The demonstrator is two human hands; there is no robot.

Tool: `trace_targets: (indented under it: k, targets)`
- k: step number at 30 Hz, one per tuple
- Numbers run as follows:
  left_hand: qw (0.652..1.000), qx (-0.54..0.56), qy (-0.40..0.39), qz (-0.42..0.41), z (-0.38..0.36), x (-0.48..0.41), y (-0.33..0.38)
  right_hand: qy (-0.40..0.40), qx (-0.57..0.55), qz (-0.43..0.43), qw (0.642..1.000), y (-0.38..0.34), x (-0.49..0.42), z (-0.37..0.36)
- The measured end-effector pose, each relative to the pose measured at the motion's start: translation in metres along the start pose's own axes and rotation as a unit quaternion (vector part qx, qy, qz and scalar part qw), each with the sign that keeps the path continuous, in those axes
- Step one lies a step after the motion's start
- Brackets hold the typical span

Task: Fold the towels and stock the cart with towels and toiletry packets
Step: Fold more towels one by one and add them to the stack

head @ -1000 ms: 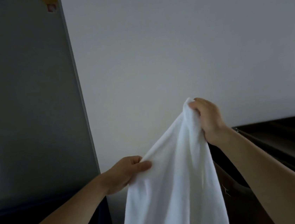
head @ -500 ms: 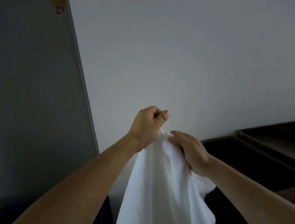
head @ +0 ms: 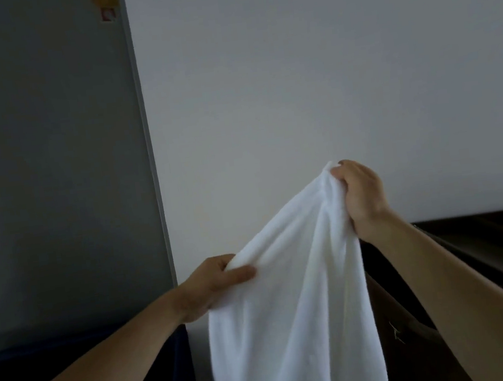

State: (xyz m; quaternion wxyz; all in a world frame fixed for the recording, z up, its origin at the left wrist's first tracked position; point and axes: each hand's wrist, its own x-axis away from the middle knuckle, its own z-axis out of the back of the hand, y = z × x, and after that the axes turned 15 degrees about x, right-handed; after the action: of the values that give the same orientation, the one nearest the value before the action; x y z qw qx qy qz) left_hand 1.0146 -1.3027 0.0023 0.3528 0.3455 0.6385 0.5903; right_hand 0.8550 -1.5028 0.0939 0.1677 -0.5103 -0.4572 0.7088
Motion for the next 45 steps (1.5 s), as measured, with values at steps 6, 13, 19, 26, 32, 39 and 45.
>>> trace_targets:
  k: [6, 13, 19, 26, 32, 39, 45]
  targets:
    - [0.998, -0.020, -0.053, 0.029, 0.025, 0.008, 0.034, 0.005, 0.101, -0.030, 0.994, 0.027, -0.008, 0.019]
    - [0.967, -0.217, -0.071, -0.114, -0.030, -0.010, 0.071, -0.199, 0.039, -0.035, 0.979, 0.036, 0.042, -0.002]
    - [0.928, -0.334, -0.105, -0.124, -0.038, -0.020, 0.071, -0.231, 0.042, -0.072, 0.969, 0.049, 0.066, -0.016]
    - [0.961, -0.271, -0.052, 0.014, 0.028, -0.013, 0.031, 0.016, 0.052, -0.098, 0.994, 0.049, 0.017, 0.016]
    - [0.966, -0.233, -0.062, 0.088, 0.060, 0.007, 0.025, 0.039, 0.104, -0.157, 0.981, 0.076, 0.002, 0.035]
    - [0.995, 0.081, 0.038, 0.032, 0.082, 0.013, 0.013, 0.062, 0.132, -0.218, 0.965, 0.096, -0.004, 0.040]
    - [0.974, 0.172, 0.148, 0.002, 0.046, -0.004, 0.019, 0.002, 0.231, -0.165, 0.959, 0.092, -0.002, 0.026]
